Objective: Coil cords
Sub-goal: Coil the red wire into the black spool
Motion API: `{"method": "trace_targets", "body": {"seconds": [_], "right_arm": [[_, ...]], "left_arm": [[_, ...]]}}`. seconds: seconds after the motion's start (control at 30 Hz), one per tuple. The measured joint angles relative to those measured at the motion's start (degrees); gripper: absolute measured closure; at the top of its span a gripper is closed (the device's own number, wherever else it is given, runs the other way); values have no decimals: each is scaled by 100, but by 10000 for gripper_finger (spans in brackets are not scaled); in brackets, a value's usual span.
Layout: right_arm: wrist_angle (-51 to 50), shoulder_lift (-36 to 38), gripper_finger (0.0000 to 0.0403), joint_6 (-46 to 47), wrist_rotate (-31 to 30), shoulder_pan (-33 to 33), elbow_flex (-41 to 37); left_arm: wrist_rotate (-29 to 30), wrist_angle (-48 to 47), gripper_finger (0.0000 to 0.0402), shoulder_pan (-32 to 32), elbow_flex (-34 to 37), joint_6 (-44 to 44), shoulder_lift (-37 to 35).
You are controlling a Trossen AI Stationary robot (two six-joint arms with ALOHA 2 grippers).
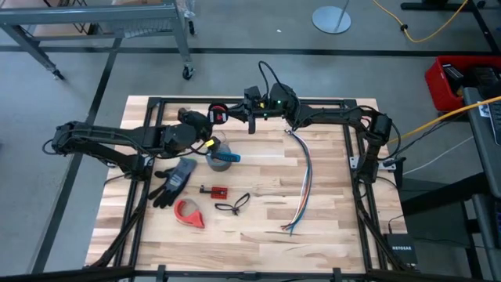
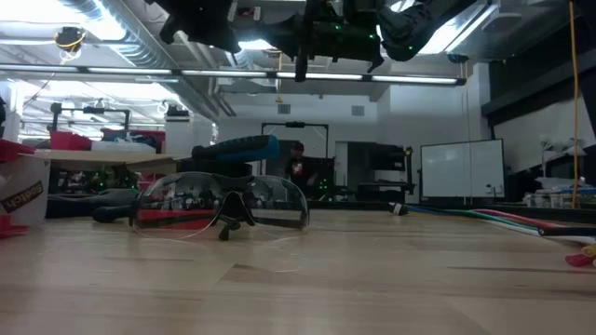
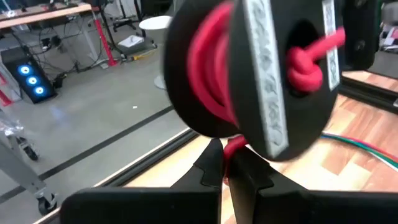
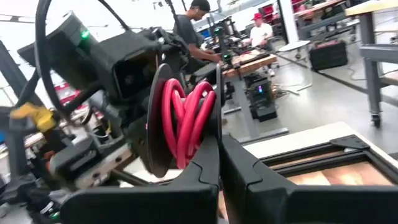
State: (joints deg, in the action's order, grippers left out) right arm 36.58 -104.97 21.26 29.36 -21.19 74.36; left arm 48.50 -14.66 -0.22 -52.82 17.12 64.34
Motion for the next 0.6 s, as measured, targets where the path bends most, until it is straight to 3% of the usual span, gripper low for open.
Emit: {"method": "trace_targets", "body": {"seconds": [0.3, 0.6], "right_arm": [[97, 2, 402, 31, 498, -69, 8], [140, 9, 402, 118, 850, -111, 8]], "left_arm": [[-34, -22, 399, -71, 7, -72, -347], [-333, 9, 371, -68, 7, -41, -468]]}}
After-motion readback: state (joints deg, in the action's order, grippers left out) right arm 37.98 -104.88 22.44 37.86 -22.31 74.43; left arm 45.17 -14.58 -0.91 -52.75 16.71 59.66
